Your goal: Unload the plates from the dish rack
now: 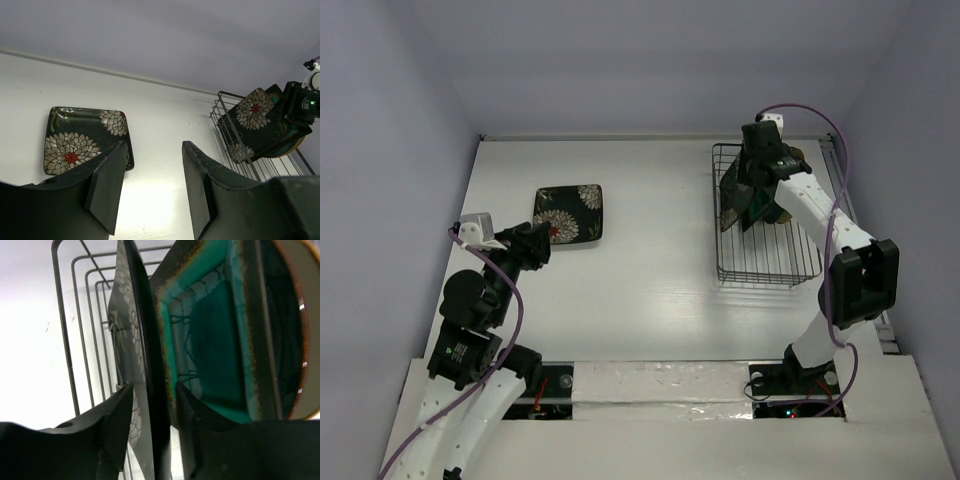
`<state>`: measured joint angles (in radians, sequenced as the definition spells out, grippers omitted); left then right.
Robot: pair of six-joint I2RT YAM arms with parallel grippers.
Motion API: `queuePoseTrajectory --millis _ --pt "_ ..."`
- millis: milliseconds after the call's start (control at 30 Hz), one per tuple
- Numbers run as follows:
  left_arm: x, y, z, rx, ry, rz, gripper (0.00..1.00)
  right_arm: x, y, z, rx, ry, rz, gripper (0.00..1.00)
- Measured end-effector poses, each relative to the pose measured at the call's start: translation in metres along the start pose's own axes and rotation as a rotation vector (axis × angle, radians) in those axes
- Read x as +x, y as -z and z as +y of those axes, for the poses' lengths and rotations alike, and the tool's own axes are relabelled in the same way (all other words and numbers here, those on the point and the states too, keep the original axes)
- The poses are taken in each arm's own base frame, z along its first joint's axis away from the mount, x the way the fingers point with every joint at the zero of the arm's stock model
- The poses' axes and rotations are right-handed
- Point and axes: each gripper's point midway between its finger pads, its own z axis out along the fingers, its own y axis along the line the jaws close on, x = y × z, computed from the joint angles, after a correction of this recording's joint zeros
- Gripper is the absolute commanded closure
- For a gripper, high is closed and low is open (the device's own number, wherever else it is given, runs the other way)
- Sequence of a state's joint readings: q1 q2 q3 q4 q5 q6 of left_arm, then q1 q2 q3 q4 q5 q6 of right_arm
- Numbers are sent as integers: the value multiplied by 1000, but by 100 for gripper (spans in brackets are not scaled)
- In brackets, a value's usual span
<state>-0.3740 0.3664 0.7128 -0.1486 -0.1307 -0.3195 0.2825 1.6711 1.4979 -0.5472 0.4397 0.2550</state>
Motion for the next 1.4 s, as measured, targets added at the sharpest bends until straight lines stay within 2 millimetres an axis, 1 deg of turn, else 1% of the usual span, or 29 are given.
queuePoseTrajectory --millis 33,167,200,233,333,500,700,800,933,1000,1067,1167,1200,1300,1367,1400 --pt "0 0 0 0 0 0 55 -2 0 -1 8 4 1 61" --pt "-1 1 0 1 1 -4 55 -11 0 -6 44 15 -14 77" --pt "-1 1 0 1 1 -4 55 -12 0 -7 51 17 -15 83" --pt "-1 1 0 1 1 -5 55 -11 0 -8 55 22 -14 92" --pt "-1 1 0 2 1 -6 55 -8 1 -14 71 96 3 100" --pt "-2 2 0 3 2 -10 54 -9 3 -15 86 162 -3 100" --pt "-2 2 0 3 2 -10 54 -15 16 -10 141 275 -35 100" --pt "-2 2 0 4 2 -10 54 -27 29 -6 181 336 -77 100" --pt "-2 2 0 4 2 -10 54 -46 46 -4 228 367 -141 100" --pt "-2 2 0 3 2 -10 54 -53 56 -5 236 362 -164 100" --pt "-2 2 0 3 2 -10 54 -64 68 -10 250 339 -187 100" --pt "-2 2 0 3 2 -10 51 -87 94 -14 228 248 -251 100" --pt "-2 2 0 3 2 -10 50 -100 114 -16 194 182 -299 100" --pt "-2 2 -1 6 2 -8 48 -118 156 -7 21 39 -389 100" --pt "-2 2 -1 7 2 -8 48 -127 183 8 -137 -67 -448 100" --pt "-2 2 -1 7 2 -8 48 -131 194 19 -224 -118 -472 100"
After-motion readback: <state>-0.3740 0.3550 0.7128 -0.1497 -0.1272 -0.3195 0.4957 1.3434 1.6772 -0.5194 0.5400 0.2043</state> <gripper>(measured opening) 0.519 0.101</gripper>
